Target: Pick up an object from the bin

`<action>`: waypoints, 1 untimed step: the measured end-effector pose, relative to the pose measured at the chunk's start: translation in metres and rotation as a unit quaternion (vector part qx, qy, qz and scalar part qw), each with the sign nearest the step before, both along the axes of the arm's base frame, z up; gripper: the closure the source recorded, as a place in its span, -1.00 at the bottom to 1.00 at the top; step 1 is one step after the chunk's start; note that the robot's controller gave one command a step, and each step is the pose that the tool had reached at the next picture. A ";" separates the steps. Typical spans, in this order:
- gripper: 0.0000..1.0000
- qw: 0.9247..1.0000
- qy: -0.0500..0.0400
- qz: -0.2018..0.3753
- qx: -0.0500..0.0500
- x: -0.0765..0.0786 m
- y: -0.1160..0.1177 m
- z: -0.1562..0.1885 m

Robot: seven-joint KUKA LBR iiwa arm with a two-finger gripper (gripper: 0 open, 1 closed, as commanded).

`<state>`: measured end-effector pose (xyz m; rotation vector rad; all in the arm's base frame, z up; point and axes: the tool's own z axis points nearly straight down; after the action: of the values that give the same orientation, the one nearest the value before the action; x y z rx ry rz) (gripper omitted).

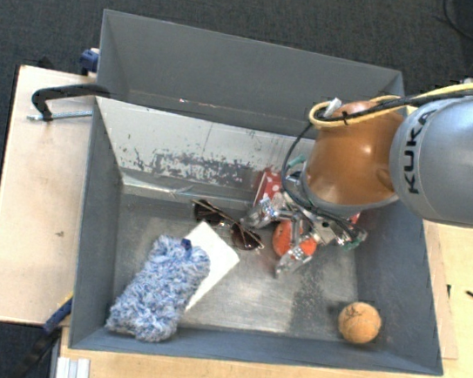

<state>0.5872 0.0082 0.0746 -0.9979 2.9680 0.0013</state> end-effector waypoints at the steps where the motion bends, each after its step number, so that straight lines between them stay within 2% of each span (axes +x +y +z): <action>1: 1.00 0.997 0.000 -0.081 0.000 0.013 -0.036 0.001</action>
Offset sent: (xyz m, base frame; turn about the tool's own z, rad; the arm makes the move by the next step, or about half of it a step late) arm 0.0000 0.0000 0.0000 0.0000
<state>0.6002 -0.0282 0.0752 -0.7550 3.0395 0.0009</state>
